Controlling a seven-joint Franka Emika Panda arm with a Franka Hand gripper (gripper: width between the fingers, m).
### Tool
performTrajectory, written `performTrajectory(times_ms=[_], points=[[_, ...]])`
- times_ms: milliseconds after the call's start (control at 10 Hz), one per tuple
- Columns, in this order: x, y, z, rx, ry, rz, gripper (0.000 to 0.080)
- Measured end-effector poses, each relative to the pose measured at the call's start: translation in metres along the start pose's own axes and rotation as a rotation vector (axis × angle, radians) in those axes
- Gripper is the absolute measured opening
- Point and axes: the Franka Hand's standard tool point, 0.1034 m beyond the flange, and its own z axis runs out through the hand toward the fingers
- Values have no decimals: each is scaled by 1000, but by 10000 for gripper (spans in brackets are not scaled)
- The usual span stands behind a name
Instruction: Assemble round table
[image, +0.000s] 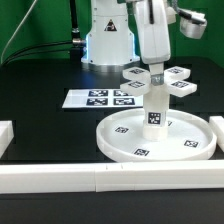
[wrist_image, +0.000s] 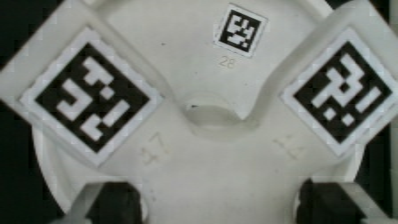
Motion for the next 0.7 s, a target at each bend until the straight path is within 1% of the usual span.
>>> performTrajectory(times_ms=[200,300,400,500,600,700], points=[[-1,-3,-2,7,-10,105,433],[-1,-4,-2,16,-14,130,434],[-2,-4,-1,15,-15,109,434],[-2,-4,-2,15,-16,100,609],[-2,-7,-9,24,-32,65,609],[-4,-10,-20,42,-59,59,642]])
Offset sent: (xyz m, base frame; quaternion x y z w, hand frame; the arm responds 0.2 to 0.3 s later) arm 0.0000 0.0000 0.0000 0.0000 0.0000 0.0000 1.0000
